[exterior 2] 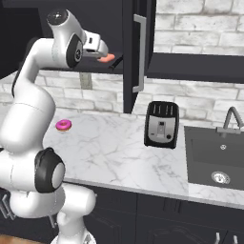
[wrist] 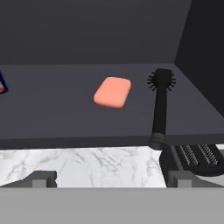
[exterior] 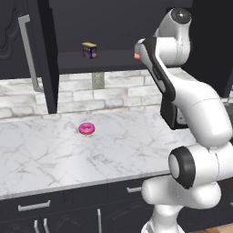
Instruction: Pick the bar soap and dish brush from the cabinet and place them on the counter.
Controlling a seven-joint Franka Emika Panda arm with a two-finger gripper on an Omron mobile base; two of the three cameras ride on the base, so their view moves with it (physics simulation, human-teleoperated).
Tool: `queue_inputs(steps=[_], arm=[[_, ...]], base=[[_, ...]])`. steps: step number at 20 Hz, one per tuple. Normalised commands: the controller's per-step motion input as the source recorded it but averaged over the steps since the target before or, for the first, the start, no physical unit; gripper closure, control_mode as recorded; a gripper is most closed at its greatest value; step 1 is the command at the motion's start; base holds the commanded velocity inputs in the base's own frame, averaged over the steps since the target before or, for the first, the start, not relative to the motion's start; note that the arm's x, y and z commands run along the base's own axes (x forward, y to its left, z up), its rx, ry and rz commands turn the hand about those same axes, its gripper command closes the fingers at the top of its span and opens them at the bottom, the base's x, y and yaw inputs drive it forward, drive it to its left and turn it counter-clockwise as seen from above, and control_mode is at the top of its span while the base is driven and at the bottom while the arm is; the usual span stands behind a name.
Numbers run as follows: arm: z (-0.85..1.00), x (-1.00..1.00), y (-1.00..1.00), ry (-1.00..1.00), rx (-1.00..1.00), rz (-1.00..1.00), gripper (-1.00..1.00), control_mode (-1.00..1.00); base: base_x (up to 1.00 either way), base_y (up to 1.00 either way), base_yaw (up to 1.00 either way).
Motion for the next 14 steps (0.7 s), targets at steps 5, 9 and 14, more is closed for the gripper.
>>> queue_inputs(steps=[5, 9, 14], arm=[[-0.02, 0.26, 0.0, 0.02, 0.02, 0.0, -1.0, -1.0], [-0.14, 0.2, 0.0, 0.02, 0.02, 0.0, -1.0, -1.0], [-0.19, 0.16, 0.0, 0.01, 0.01, 0.0, -1.0, -1.0]], base=[[0.0, 0.0, 0.0], [0.0, 0.0, 0.0], [0.0, 0.0, 0.0]])
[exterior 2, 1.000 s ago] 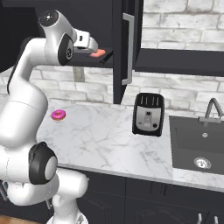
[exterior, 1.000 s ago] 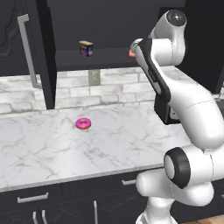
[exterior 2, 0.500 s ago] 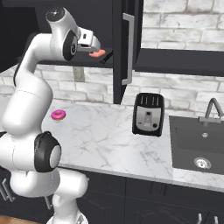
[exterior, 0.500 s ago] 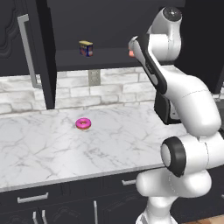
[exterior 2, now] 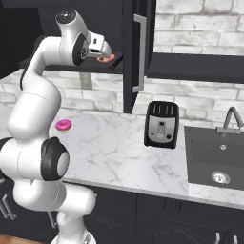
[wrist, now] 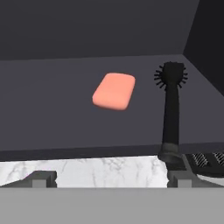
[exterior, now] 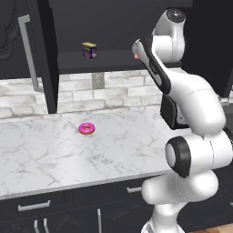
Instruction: Pick the bar soap and dish brush from the cabinet and place them on the counter.
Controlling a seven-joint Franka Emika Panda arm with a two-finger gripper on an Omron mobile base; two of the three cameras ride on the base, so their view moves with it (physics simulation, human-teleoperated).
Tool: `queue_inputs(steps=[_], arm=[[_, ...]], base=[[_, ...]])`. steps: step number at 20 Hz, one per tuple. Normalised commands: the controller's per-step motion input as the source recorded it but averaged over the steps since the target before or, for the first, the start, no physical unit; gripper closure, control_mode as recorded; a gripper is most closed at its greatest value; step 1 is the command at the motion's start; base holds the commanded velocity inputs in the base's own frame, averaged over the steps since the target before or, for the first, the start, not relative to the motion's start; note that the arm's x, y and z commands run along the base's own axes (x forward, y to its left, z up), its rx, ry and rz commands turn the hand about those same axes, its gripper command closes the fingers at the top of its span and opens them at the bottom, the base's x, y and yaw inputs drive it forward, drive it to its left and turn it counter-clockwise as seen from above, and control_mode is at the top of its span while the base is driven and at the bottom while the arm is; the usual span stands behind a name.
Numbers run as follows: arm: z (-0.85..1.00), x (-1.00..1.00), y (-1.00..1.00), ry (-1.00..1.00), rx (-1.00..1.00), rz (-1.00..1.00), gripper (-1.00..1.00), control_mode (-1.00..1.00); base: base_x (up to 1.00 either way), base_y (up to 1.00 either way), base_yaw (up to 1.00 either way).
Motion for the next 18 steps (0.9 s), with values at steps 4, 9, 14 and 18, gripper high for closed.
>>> queue_inputs(steps=[4, 9, 14, 18], arm=[[-0.04, 0.2, 0.0, 0.0, 0.0, 0.0, -1.0, -1.0], [0.0, 0.31, 0.0, 0.0, 0.0, 0.0, -1.0, -1.0], [-0.01, 0.3, 0.0, 0.02, 0.0, 0.0, -1.0, -1.0], [-0.05, 0.26, 0.0, 0.03, 0.0, 0.0, -1.0, -1.0]], base=[[0.0, 0.0, 0.0], [0.0, 0.0, 0.0], [0.0, 0.0, 0.0], [0.0, 0.0, 0.0]])
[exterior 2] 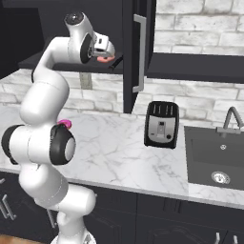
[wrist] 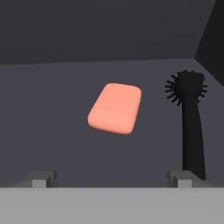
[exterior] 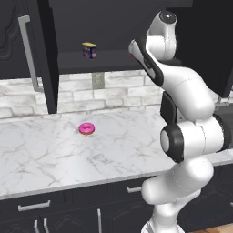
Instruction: Pick the bar soap and dish brush from the cabinet and place them on the counter.
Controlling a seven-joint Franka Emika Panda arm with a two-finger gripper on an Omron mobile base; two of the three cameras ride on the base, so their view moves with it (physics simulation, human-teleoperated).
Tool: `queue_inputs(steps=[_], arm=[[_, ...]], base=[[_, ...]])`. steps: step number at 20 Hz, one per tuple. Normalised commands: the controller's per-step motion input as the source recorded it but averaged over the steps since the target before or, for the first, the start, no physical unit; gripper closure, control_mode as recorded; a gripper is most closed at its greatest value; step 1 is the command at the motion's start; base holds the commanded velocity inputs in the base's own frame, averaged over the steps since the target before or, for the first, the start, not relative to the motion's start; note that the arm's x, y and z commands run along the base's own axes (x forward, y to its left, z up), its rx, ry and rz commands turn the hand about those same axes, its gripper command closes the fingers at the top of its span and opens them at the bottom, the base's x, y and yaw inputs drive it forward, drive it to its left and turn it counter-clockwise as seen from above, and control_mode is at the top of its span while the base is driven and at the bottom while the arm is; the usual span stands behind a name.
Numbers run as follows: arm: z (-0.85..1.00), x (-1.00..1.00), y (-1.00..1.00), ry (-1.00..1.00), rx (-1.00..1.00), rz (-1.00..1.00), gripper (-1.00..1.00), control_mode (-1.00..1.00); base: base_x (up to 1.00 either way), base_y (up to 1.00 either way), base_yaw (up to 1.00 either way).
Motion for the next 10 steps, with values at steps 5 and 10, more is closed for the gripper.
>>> queue_inputs(steps=[5, 10], arm=[[-0.05, 0.19, 0.0, 0.02, 0.0, 0.0, -1.0, -1.0], [-0.04, 0.21, 0.0, 0.0, 0.0, 0.0, -1.0, -1.0]], base=[[0.0, 0.0, 0.0], [0.0, 0.0, 0.0]])
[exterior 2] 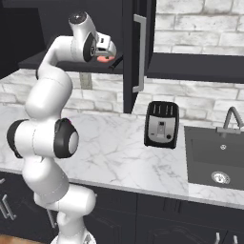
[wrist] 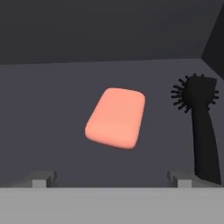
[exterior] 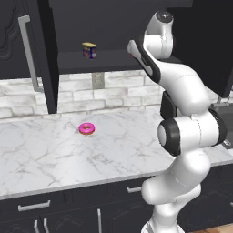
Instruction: Pick the bar soap and dish brush from the cabinet and place them on the counter.
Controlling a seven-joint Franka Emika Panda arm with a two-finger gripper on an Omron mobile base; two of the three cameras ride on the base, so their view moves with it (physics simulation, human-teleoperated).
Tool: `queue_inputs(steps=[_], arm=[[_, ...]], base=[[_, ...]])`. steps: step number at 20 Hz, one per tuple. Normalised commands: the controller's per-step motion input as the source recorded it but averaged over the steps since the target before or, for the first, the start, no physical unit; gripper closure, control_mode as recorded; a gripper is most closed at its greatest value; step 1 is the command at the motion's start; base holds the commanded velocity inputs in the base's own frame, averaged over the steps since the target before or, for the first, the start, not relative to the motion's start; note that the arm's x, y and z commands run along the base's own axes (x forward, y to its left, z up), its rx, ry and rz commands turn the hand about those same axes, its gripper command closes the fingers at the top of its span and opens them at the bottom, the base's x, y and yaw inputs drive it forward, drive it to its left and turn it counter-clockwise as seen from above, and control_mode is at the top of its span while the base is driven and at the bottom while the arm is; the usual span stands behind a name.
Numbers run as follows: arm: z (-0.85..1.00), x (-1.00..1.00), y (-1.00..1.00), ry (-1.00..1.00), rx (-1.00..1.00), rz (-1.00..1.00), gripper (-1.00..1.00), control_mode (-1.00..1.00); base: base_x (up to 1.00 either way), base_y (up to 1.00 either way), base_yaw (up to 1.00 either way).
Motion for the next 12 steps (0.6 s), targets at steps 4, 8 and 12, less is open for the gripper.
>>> queue_inputs(steps=[4, 8, 12], arm=[[-0.09, 0.22, 0.0, 0.0, 0.0, 0.0, -1.0, -1.0], [-0.15, 0.19, -0.03, 0.0, 0.0, 0.0, -1.0, -1.0], [-0.1, 0.21, -0.06, 0.0, 0.0, 0.0, -1.0, -1.0]], base=[[0.0, 0.0, 0.0], [0.0, 0.0, 0.0], [0.0, 0.0, 0.0]])
